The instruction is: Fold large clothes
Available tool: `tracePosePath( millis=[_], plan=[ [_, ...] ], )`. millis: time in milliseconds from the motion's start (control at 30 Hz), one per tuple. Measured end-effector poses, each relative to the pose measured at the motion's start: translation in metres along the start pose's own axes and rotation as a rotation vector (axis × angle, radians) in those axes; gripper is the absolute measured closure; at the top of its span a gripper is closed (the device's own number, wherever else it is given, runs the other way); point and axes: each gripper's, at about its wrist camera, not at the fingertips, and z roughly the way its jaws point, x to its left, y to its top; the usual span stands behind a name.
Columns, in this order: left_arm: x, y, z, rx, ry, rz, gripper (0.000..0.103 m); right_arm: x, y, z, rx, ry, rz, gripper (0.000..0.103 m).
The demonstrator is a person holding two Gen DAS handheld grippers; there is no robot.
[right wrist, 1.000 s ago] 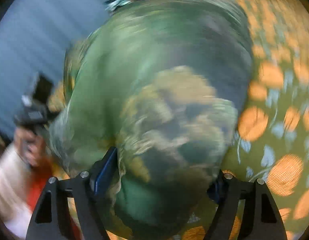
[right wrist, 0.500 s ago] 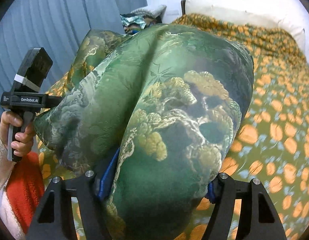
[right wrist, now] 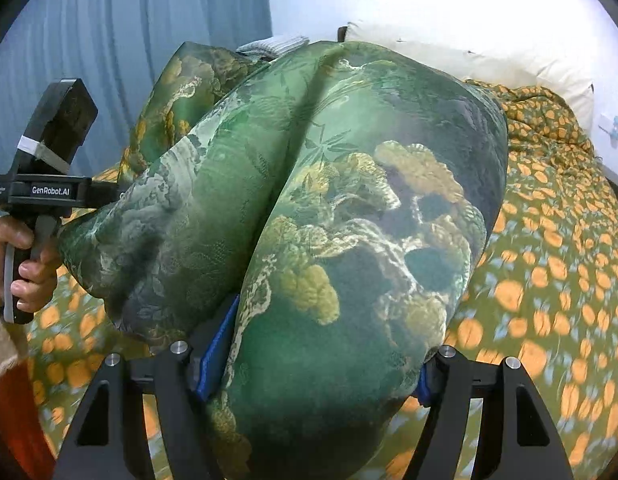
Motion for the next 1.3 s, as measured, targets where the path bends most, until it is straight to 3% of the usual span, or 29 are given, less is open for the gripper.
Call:
tracePosePath(
  millis=[133,200,267,333,400,467,633,733,867,1100,1300],
  plan=[
    [0.011,0.006,0.039,0.049,0.016,-0.028,0.051,-0.037,0.004,0.033,0.047,0.038,0.077,0.033],
    [0.029,-0.002,0.072,0.13,0.039,-0.093,0.044,-0.055,-0.006,0.053,0.115,0.079,0.15,0.032],
    [0.043,-0.01,0.085,0.143,0.044,-0.146,0.022,-0.076,-0.024,0.08,0.215,0.119,0.245,0.028],
    [0.057,-0.016,0.083,0.109,0.038,-0.209,0.0,-0.091,-0.04,0.087,0.24,0.178,0.349,0.017],
    [0.065,-0.021,0.074,0.088,0.004,-0.255,0.0,-0.1,-0.046,0.078,0.202,0.223,0.419,0.008],
    [0.068,-0.024,0.065,0.093,-0.004,-0.274,0.001,-0.103,-0.049,0.066,0.179,0.249,0.459,0.006],
    [0.045,-0.032,0.012,0.026,0.094,-0.182,0.001,-0.105,-0.05,0.024,0.134,0.162,0.458,0.006],
    [-0.001,-0.051,-0.036,-0.066,0.269,-0.034,0.001,-0.09,-0.049,-0.012,0.106,0.067,0.394,0.006],
    [-0.053,-0.076,-0.081,-0.178,0.457,0.09,0.001,-0.058,-0.046,-0.062,0.061,-0.07,0.267,0.004],
    [-0.103,-0.096,-0.116,-0.24,0.601,0.172,0.0,-0.018,-0.04,-0.123,0.01,-0.179,0.133,0.003],
    [-0.132,-0.111,-0.14,-0.293,0.639,0.17,0.0,0.025,-0.042,-0.166,-0.029,-0.226,0.064,0.002]
  ],
)
